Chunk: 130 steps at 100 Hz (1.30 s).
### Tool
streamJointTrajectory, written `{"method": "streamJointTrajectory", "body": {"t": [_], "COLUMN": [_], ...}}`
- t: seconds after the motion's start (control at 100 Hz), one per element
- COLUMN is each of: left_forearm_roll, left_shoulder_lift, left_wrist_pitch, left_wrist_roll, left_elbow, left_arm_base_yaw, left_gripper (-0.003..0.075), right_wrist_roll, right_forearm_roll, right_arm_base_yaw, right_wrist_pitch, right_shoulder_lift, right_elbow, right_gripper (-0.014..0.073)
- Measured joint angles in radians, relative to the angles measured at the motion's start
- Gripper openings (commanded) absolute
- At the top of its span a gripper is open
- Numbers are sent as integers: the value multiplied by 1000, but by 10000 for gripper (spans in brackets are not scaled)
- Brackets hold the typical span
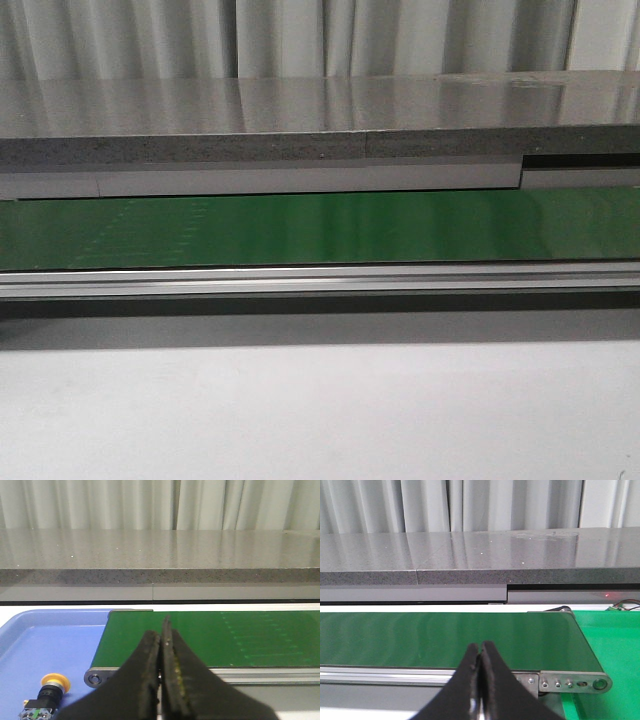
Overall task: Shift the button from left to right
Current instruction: 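Move the left gripper toward the yellow push button in the blue tray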
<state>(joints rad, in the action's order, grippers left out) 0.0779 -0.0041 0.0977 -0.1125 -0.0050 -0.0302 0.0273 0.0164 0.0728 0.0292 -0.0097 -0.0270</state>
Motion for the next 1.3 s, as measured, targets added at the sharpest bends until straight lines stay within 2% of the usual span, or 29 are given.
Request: {"method": "streamJointTrajectory", "body": {"t": [0.72, 0.84, 0.98, 1.3], "left_forearm_roll": [0, -2, -3, 17], "left_shoulder_lift": [0, 19, 129, 469], "left_wrist_pitch": [-21, 46, 163, 526], "left_wrist_roll": [0, 0, 0, 0], "left_elbow": [-2, -34, -138, -504], "left_arm_base_yaw": [0, 0, 0, 0], "left_gripper": [-20, -20, -20, -20], "right_wrist_roll": [0, 0, 0, 0], "right_forearm_roll": [0, 0, 0, 0], "right_arm_base_yaw": [0, 0, 0, 0], "right_wrist_pitch": [0, 0, 0, 0], "right_shoulder_lift": [0, 0, 0, 0], "right_elbow": [0, 0, 0, 0], "right_gripper": [-68, -68, -68, -68]}}
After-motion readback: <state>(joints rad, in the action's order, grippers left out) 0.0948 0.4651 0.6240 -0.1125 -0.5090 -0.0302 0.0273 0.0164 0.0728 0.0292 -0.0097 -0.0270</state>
